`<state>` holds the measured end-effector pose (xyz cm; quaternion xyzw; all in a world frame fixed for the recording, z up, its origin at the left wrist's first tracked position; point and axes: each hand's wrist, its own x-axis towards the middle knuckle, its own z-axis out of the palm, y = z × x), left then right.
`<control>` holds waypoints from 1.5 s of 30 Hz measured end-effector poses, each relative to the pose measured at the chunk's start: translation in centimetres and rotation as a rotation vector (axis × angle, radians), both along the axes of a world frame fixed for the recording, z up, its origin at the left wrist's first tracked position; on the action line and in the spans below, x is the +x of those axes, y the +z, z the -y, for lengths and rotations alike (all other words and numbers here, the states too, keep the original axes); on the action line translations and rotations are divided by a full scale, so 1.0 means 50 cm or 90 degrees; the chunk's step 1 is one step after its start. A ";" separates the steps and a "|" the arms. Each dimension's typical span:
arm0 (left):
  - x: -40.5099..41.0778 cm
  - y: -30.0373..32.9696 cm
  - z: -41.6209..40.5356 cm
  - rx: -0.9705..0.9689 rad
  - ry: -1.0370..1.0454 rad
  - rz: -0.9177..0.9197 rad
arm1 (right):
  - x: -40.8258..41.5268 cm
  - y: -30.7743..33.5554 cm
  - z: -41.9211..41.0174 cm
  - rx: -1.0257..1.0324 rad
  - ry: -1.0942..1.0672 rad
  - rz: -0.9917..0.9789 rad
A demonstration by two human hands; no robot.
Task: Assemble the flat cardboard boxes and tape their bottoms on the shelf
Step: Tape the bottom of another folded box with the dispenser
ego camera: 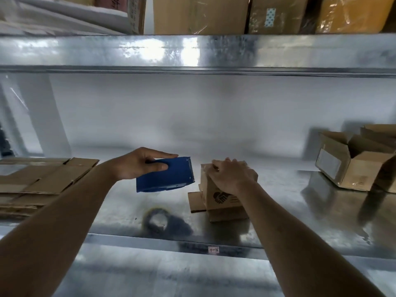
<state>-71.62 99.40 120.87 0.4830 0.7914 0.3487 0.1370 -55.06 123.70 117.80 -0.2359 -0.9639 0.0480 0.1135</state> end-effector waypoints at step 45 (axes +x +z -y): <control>0.014 -0.071 -0.045 0.155 0.167 -0.226 | -0.026 -0.039 0.063 0.060 0.017 -0.153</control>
